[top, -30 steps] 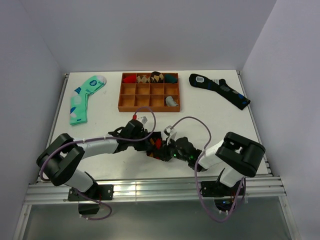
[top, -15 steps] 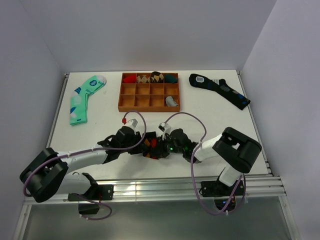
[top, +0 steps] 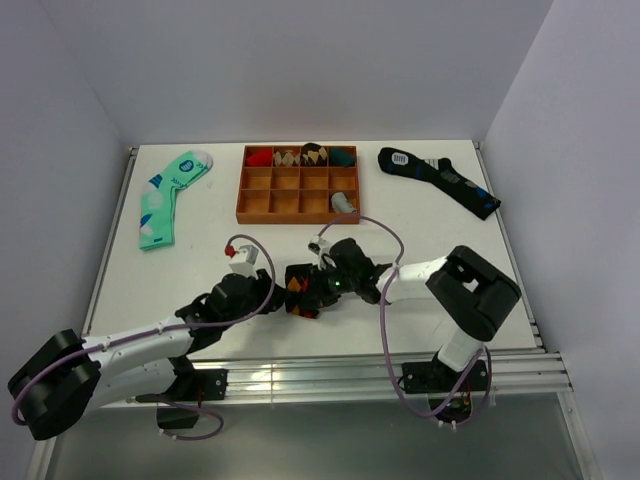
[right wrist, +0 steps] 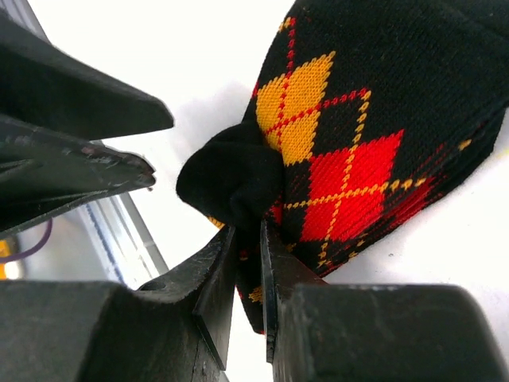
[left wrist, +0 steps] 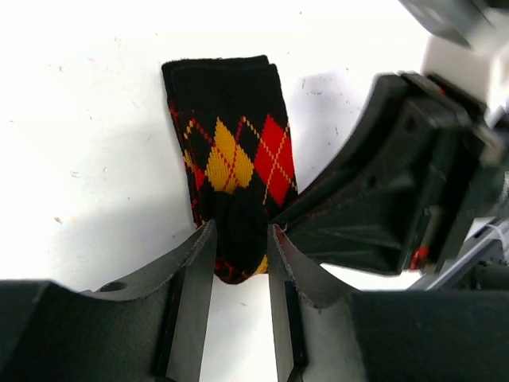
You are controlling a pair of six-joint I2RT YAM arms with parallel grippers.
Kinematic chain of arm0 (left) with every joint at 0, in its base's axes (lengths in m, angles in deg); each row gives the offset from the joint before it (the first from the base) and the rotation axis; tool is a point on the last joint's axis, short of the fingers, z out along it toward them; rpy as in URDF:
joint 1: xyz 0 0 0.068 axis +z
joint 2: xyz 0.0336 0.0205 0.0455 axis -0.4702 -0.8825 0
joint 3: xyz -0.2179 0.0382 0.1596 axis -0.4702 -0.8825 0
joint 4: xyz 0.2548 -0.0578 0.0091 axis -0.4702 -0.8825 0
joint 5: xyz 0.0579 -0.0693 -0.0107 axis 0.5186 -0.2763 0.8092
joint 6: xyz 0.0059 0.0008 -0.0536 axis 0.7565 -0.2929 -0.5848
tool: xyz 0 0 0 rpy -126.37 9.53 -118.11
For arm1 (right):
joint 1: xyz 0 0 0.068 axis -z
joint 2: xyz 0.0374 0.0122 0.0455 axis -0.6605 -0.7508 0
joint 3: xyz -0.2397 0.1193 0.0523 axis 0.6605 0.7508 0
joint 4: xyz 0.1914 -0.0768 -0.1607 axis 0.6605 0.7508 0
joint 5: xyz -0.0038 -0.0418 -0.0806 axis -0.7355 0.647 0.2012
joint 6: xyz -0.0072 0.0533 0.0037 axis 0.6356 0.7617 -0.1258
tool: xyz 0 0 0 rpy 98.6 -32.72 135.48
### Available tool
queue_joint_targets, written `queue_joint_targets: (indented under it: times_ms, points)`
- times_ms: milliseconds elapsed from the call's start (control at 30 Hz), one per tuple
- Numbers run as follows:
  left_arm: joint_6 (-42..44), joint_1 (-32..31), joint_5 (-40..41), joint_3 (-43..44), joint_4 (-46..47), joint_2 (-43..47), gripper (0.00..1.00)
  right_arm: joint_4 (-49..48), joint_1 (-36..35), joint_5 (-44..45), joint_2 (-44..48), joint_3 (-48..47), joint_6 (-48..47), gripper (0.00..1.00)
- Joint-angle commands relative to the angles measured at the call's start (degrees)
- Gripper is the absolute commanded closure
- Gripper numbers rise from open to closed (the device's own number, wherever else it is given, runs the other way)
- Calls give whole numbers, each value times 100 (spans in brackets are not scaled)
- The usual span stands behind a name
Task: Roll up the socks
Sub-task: Roll the sock at the center of the board.
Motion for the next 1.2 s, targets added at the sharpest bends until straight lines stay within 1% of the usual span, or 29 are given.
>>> queue_joint_targets:
  times_ms: [0,67,100,233,300,367,400,500,733,900,1067,1167]
  points:
    - [326,-221,759,-241,789,246,62,1904,185,-429,-345,-232,-466,78]
    - [423,-432,988,-346,921,291,62,2072,352,-624,-372,-355,-554,77]
    - [511,-503,1225,-425,1078,326,62,2343,422,-712,-389,-495,-668,77]
    - [757,-871,1604,-680,1597,405,62,3047,686,-1011,-434,-839,-1020,77]
    - [906,-934,1596,-838,2026,388,62,3468,748,-1108,-477,-1067,-1256,78]
    - [995,-1004,1544,-918,2256,352,62,3794,827,-1056,-591,-1373,-1380,78]
    - [1082,-1039,1500,-961,2466,300,62,4135,853,-1055,-635,-1480,-1502,78]
    - [1267,-1092,1359,-945,2634,142,62,4611,871,-995,-776,-1858,-1679,78]
    - [1566,-1338,1289,-839,2837,-113,61,5245,898,-924,-1136,-2473,-1864,78]
    - [1768,-1487,1227,-830,3206,-430,59,5684,898,-818,-1303,-2851,-2031,78]
    - [1970,-1646,1148,-664,3312,-702,57,5879,906,-730,-1435,-3089,-2066,78]
    - [2041,-1725,1104,-628,3303,-676,56,5879,906,-730,-1488,-3107,-2084,78]
